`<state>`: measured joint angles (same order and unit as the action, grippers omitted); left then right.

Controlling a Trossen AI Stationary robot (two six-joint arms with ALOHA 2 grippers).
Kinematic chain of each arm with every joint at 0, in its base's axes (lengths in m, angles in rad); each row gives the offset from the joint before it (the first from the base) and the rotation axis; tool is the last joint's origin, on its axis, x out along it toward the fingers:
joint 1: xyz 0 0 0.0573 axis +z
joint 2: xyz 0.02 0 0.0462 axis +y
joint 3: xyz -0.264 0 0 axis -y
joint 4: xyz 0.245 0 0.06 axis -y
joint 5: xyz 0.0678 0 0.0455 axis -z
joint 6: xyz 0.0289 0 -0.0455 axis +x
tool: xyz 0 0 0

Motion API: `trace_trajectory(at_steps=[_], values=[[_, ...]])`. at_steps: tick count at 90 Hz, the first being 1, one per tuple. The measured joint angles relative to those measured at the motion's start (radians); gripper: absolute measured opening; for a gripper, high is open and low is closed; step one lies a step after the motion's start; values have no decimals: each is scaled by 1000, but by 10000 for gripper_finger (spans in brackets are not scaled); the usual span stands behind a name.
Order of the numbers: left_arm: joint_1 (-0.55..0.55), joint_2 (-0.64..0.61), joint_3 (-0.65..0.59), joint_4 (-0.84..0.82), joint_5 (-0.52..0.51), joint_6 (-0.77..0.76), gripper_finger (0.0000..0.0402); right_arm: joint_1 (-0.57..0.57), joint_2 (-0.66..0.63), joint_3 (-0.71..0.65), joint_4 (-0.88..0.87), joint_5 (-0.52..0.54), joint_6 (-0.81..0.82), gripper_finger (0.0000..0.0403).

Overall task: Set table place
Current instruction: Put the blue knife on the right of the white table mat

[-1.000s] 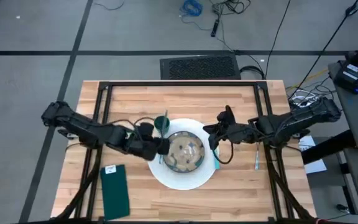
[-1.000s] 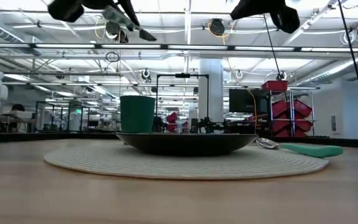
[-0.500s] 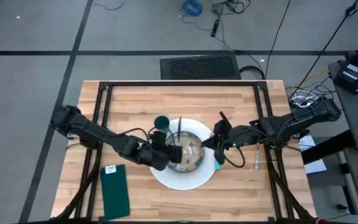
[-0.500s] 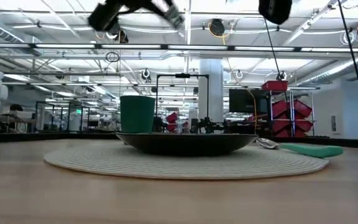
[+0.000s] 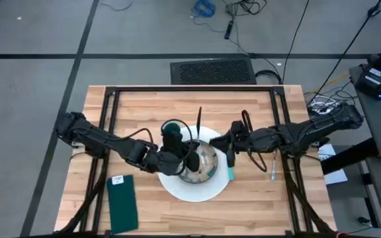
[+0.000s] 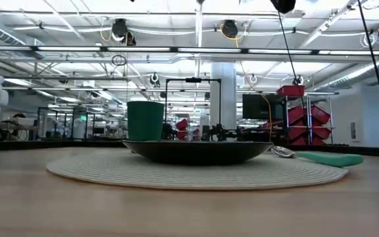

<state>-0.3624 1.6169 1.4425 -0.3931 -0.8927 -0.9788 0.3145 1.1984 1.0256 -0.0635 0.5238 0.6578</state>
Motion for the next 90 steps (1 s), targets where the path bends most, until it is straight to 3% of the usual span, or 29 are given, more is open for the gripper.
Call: trace_trajectory(at_steps=[8, 23, 38, 51, 90], values=[[5, 0, 0, -18, -54, 35, 1, -6, 0, 0, 99, 68, -65, 94], [21, 15, 0, -12, -69, 113, 1, -56, 8, 1, 277, 74, -185, 117], [18, 30, 0, -8, -66, 177, 1, -138, 16, 0, 238, 76, -116, 119], [13, 45, 0, -4, -65, 177, 1, -181, 26, 0, 234, 1, -90, 119], [16, 63, 0, -13, -39, 199, 1, -196, 49, 0, 210, -58, -77, 107]])
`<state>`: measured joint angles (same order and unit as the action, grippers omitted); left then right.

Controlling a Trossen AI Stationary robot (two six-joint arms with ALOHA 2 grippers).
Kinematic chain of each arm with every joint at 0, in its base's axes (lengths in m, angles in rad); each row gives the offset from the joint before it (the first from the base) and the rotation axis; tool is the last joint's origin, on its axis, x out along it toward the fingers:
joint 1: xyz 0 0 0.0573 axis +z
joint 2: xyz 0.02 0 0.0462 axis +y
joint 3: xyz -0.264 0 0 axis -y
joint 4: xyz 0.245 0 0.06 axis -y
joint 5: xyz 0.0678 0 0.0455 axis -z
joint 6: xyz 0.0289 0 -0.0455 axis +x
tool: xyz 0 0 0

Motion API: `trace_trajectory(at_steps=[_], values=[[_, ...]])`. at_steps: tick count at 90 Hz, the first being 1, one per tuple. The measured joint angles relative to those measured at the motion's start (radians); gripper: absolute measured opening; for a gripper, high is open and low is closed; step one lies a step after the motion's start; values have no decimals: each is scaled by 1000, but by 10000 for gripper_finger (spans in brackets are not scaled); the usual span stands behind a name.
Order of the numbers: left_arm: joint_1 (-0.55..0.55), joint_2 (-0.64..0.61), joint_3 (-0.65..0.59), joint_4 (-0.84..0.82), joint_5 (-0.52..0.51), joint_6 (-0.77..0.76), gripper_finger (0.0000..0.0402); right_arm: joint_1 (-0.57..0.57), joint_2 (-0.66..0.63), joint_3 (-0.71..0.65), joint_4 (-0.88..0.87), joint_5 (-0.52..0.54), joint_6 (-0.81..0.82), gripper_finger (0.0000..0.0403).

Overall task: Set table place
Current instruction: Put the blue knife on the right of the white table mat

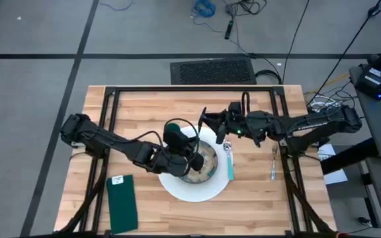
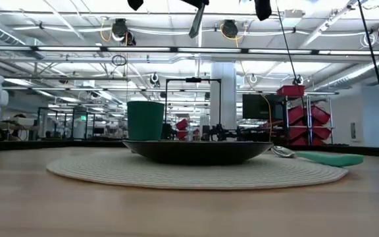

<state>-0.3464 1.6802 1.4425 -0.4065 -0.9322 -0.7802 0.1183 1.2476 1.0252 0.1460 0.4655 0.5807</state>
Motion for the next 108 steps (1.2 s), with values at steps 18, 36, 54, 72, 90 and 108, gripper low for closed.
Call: trace_trajectory(at_steps=[18, 36, 54, 72, 90, 108], values=[[6, 12, 0, 1, 38, 8, 1, -7, 0, 0, -4, 1, -13, 29], [7, 13, 0, -3, 50, 9, 4, -6, -1, 0, 2, 5, -14, 2], [12, 13, 0, -3, 64, 4, 11, -6, 0, 0, -1, -2, -16, 1], [46, 11, 0, -4, 187, -25, 93, -6, 0, 0, -6, -25, -19, 1], [44, 11, 0, -5, 148, -17, 180, -6, -20, -1, -46, -34, 16, 1], [23, 11, 0, -6, 149, 32, 224, -6, -60, -1, -132, -53, 21, 1]])
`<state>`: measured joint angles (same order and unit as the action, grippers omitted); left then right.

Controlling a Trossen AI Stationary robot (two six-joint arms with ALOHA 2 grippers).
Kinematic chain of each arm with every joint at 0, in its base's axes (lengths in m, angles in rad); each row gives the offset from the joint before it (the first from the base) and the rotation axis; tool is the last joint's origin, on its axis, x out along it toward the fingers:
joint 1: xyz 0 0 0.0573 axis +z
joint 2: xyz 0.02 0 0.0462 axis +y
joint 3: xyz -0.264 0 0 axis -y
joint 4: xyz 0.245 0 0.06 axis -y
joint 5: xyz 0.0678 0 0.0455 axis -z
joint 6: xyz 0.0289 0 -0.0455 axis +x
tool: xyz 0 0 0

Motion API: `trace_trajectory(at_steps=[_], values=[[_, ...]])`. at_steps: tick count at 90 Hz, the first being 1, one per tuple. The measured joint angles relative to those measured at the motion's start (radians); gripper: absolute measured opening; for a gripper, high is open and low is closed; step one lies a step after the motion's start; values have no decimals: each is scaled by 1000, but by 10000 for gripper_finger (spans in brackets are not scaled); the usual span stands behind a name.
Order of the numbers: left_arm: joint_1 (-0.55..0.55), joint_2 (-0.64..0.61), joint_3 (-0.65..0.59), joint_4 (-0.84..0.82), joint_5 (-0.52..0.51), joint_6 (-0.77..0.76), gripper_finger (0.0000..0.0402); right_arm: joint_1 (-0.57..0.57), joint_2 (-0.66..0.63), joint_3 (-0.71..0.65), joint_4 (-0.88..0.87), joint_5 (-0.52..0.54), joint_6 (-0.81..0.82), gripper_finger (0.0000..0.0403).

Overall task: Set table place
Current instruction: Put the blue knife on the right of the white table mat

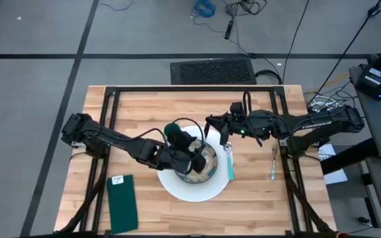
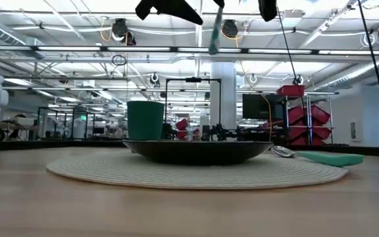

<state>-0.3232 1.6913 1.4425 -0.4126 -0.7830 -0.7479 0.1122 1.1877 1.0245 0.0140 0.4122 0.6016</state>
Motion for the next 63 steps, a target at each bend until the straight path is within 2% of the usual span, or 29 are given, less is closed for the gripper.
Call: trace_trajectory(at_steps=[20, 38, 52, 63], values=[[-56, -23, 0, 6, -4, 84, 236, -34, -82, 0, -216, -3, 38, 0], [-96, -54, 0, 2, -19, 150, 236, -90, -146, -5, -474, -124, 120, 0], [-99, -59, 0, 2, -41, 155, 236, -128, -182, -133, -396, -315, 163, 0], [-98, -59, 0, 2, -41, 155, 236, -138, -184, -303, -277, -396, 239, 0]])
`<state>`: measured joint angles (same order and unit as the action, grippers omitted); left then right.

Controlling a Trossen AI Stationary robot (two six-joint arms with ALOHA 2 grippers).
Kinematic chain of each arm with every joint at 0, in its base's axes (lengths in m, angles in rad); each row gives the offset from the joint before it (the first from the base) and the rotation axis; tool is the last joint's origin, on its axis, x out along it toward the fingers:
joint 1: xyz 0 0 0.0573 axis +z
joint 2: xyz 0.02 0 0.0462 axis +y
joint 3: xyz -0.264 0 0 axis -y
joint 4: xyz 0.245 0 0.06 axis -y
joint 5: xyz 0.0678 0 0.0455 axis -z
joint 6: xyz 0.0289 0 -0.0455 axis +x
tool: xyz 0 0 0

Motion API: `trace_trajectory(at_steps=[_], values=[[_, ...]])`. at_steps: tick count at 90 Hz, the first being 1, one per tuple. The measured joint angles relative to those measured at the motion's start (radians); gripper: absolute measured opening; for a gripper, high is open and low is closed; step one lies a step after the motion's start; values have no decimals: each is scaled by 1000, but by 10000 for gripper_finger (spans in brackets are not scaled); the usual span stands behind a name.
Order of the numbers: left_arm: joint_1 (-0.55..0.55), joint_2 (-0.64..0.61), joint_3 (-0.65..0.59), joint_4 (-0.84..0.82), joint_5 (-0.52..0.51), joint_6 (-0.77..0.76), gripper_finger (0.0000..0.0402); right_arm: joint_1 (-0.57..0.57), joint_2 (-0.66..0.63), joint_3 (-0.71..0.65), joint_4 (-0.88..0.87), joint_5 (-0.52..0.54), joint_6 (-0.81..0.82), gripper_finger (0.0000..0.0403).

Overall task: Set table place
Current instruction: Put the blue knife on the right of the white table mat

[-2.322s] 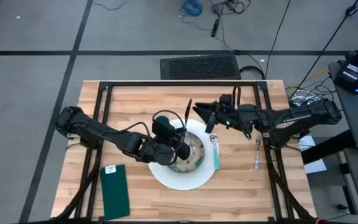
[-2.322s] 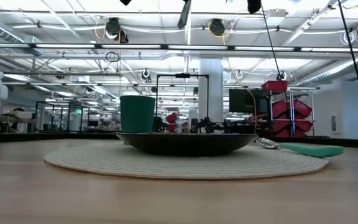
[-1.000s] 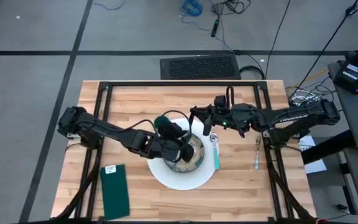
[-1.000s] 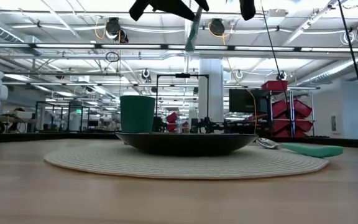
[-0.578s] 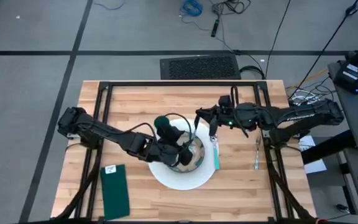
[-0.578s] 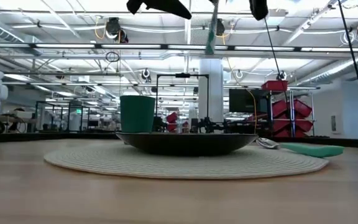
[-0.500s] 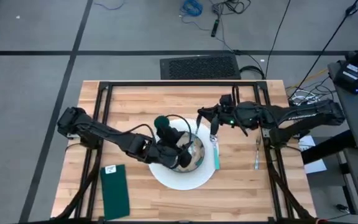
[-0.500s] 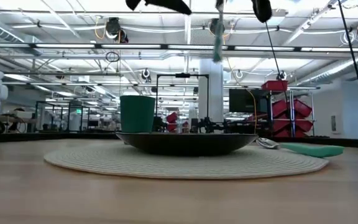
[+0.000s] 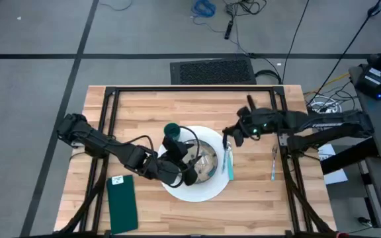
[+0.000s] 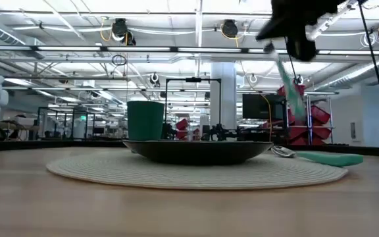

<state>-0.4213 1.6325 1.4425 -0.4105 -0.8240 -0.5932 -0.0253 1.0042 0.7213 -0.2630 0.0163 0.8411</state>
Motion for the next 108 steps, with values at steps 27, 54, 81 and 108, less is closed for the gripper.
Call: trace_trajectory(at_steps=[27, 54, 81, 108], values=[[8, 0, 0, -1, 0, -2, 236, -15, 86, -241, 299, -123, 106, 0], [8, 0, 0, 1, 0, -3, 236, -89, 147, -242, 301, -130, -4, 1], [8, 0, 0, 2, 0, -3, 236, -121, 186, -242, 297, -148, -27, 20], [9, 0, 0, 2, 0, -3, 236, -120, 188, -242, 294, -138, -56, 69]])
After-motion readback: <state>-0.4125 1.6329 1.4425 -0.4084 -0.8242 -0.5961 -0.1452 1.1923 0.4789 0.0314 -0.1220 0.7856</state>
